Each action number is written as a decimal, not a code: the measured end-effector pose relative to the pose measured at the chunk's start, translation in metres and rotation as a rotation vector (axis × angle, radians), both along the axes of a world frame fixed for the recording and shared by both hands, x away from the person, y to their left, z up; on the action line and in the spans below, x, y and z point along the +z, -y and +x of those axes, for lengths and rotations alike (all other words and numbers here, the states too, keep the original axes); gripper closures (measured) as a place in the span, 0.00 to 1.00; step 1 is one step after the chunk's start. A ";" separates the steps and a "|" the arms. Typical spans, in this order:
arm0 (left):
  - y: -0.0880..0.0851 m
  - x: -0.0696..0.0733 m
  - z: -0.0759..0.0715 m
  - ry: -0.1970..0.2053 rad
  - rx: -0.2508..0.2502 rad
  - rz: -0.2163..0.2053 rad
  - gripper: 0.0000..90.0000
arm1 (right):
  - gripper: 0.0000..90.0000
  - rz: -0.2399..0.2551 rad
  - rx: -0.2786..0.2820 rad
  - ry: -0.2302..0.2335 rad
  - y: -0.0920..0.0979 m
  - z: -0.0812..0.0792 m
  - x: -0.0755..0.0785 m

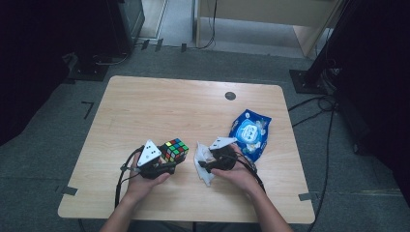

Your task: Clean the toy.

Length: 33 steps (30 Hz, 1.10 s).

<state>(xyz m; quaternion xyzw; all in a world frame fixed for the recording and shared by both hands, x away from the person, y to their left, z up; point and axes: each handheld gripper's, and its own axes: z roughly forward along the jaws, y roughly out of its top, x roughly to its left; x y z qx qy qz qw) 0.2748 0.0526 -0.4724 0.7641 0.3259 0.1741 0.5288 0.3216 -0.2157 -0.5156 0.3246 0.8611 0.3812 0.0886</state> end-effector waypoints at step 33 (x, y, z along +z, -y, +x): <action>0.003 0.000 -0.002 0.001 -0.015 0.013 0.38 | 0.47 0.064 -0.100 0.061 -0.007 -0.015 0.002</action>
